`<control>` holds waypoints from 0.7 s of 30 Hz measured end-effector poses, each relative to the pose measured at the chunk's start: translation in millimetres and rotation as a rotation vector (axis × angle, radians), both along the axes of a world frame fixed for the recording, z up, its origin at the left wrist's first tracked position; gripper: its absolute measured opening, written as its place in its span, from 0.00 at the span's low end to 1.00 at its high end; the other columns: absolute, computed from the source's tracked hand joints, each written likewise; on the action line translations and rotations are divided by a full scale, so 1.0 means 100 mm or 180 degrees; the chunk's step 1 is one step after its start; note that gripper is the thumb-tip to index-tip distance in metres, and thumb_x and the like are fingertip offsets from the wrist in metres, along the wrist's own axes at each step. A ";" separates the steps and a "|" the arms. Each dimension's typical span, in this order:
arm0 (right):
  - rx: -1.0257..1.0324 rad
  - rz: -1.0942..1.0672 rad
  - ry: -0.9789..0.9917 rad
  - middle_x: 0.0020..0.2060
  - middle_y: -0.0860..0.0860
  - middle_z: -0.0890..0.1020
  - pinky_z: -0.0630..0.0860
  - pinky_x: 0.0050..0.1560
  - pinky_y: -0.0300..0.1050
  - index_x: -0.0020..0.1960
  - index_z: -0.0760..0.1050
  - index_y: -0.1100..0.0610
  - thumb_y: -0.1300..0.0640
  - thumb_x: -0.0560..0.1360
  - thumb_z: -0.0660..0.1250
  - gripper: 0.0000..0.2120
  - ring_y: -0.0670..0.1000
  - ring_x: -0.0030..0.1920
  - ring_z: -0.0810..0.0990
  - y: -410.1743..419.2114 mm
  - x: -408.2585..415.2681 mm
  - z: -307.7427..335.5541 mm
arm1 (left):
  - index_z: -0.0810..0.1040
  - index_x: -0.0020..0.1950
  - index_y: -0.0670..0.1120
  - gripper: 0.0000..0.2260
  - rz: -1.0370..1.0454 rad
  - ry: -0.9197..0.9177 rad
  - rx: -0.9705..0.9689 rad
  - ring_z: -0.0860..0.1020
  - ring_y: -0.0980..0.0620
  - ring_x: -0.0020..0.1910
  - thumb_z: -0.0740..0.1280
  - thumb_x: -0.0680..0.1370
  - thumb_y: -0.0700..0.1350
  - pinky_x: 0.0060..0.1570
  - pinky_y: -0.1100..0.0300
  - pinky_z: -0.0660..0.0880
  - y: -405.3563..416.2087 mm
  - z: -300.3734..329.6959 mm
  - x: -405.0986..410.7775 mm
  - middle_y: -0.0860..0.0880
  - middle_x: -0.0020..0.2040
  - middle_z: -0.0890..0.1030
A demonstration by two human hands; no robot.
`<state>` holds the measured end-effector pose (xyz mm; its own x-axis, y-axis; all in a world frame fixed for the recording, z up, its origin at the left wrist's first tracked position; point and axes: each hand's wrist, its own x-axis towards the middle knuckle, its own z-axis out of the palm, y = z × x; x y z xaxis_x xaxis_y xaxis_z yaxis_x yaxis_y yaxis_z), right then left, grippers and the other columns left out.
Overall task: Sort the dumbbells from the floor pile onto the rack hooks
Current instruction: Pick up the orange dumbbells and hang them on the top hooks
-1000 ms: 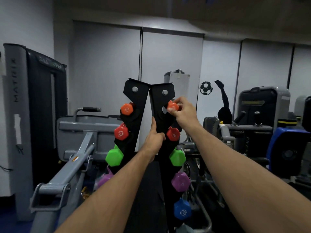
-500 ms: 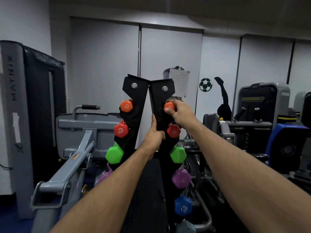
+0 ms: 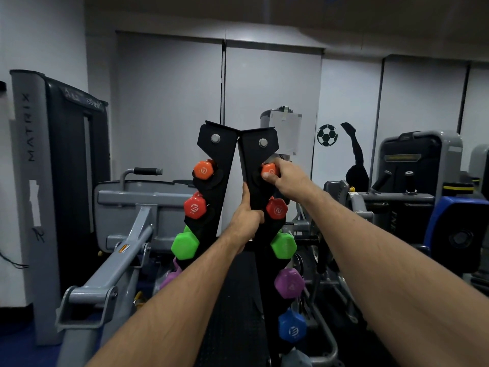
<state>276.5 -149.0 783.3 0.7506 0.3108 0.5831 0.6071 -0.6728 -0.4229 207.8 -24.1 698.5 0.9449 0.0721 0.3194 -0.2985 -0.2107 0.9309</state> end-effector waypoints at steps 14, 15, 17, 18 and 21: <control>0.0387 0.0210 0.0040 0.59 0.51 0.81 0.75 0.64 0.51 0.71 0.75 0.55 0.48 0.80 0.71 0.22 0.51 0.59 0.78 -0.06 0.05 -0.15 | 0.47 0.82 0.64 0.42 0.0179 -0.0116 0.0092 0.73 0.63 0.47 0.61 0.78 0.32 0.39 0.61 0.71 0.03 0.04 -0.01 0.69 0.48 0.71; 0.0390 0.0206 0.0056 0.58 0.51 0.81 0.74 0.62 0.50 0.70 0.75 0.55 0.48 0.80 0.70 0.21 0.51 0.58 0.78 -0.06 0.05 -0.14 | 0.47 0.82 0.64 0.41 0.0182 -0.0118 0.0115 0.73 0.63 0.47 0.61 0.78 0.32 0.39 0.61 0.71 0.04 0.04 -0.02 0.68 0.48 0.71; 0.0480 0.0162 0.0010 0.54 0.50 0.81 0.72 0.54 0.45 0.67 0.77 0.55 0.47 0.82 0.68 0.18 0.51 0.56 0.79 -0.02 0.07 -0.12 | 0.48 0.82 0.64 0.41 0.0180 -0.0135 0.0133 0.73 0.63 0.46 0.61 0.78 0.32 0.38 0.61 0.71 0.04 0.05 -0.02 0.68 0.48 0.71; 0.0577 0.0130 -0.0038 0.51 0.49 0.81 0.71 0.50 0.42 0.65 0.78 0.56 0.47 0.83 0.65 0.16 0.51 0.55 0.80 0.00 0.07 -0.11 | 0.48 0.82 0.64 0.41 0.0176 -0.0142 0.0146 0.73 0.63 0.46 0.61 0.78 0.32 0.38 0.61 0.71 0.04 0.05 -0.01 0.68 0.48 0.72; 0.0598 0.0087 -0.0074 0.49 0.50 0.80 0.71 0.47 0.42 0.62 0.79 0.56 0.46 0.85 0.61 0.17 0.51 0.52 0.79 0.03 0.07 -0.08 | 0.46 0.82 0.62 0.42 0.0143 -0.0128 0.0168 0.74 0.63 0.46 0.61 0.78 0.32 0.38 0.61 0.71 0.05 0.05 -0.01 0.68 0.49 0.72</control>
